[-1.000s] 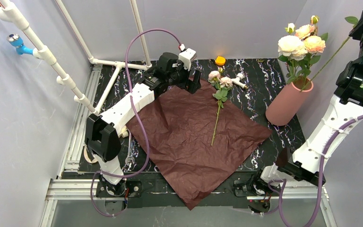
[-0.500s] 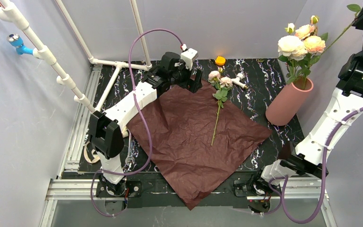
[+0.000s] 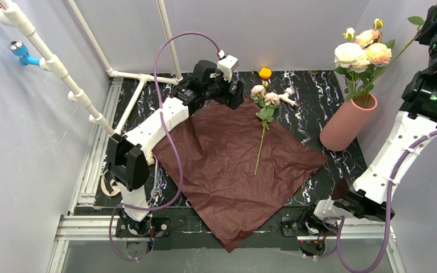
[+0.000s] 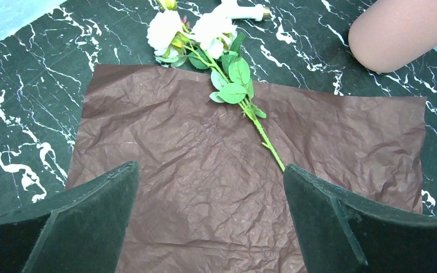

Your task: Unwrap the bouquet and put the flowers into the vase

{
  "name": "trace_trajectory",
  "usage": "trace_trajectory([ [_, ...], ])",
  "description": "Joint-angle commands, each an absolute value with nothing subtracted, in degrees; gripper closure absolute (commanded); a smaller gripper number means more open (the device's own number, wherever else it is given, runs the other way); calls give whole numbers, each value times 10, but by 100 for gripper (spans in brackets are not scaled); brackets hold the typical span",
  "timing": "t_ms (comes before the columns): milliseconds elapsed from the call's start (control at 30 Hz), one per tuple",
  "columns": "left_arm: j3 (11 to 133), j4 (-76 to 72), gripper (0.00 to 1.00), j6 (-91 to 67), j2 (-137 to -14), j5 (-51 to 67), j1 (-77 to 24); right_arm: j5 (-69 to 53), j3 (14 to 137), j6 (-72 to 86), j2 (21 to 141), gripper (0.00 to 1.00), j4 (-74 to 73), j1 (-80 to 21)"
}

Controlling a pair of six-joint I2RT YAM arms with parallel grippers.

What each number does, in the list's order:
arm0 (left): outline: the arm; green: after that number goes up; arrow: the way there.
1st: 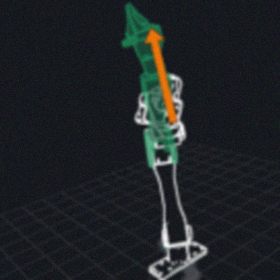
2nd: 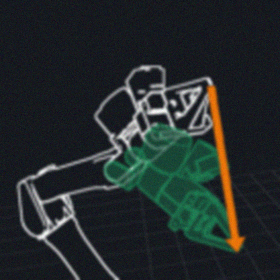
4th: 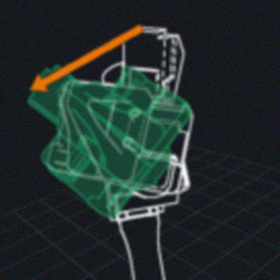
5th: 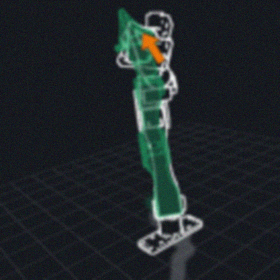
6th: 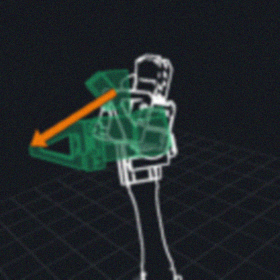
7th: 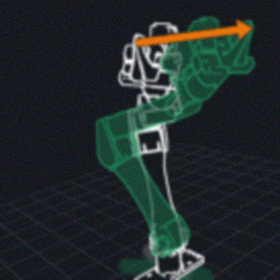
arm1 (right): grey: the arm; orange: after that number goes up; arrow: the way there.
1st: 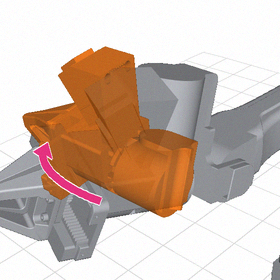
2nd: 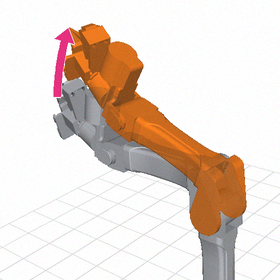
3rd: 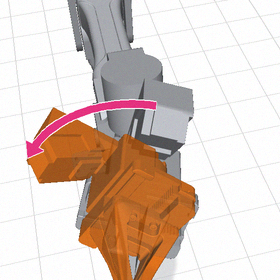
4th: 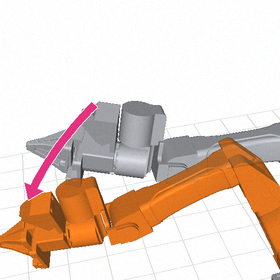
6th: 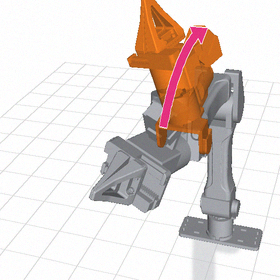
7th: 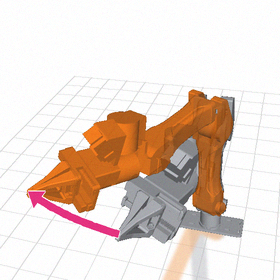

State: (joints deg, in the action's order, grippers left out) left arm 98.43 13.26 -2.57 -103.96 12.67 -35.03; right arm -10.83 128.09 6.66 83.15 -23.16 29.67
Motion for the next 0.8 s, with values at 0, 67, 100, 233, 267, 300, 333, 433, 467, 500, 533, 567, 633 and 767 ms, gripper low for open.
trace_trajectory([
  [0, 1007, 149, 2, -23, -1042, 127, -348, -122, 1237, 42, 806, 99, -177, 301],
  [67, 1007, 153, 2, -22, -1042, 122, -348, -131, 1200, 35, 797, 99, -167, 301],
  [100, 1006, 154, 2, -22, -1043, 119, -349, -137, 1184, 31, 792, 99, -161, 300],
  [233, 1002, 150, 2, -30, -1046, 117, -348, -162, 1111, 21, 768, 99, -140, 301],
  [267, 1000, 147, 2, -31, -1048, 117, -348, -168, 1093, 17, 763, 99, -134, 300],
  [300, 999, 142, 2, -33, -1050, 114, -348, -175, 1074, 13, 758, 99, -128, 300],
  [333, 1001, 145, 2, -35, -1054, 111, -348, -180, 1058, 11, 754, 99, -123, 300],
  [433, 1012, 156, 2, -31, -1068, 103, -348, -195, 1023, 3, 747, 99, -121, 300],
  [467, 1015, 159, 2, -26, -1072, 100, -348, -201, 1012, 2, 745, 99, -121, 299],
  [500, 1017, 160, 2, -22, -1076, 97, -348, -204, 1001, 1, 743, 99, -122, 300],
  [533, 1018, 160, 2, -19, -1078, 93, -348, -207, 984, 1, 740, 99, -122, 300],
  [567, 1021, 161, 2, -17, -1081, 91, -348, -209, 972, 1, 736, 99, -122, 299],
  [633, 1031, 175, 2, -13, -1092, 88, -348, -208, 948, -16, 728, 99, -120, 299],
  [767, 1053, 197, 2, -15, -1108, 87, -348, -203, 952, -6, 723, 99, -127, 298],
])
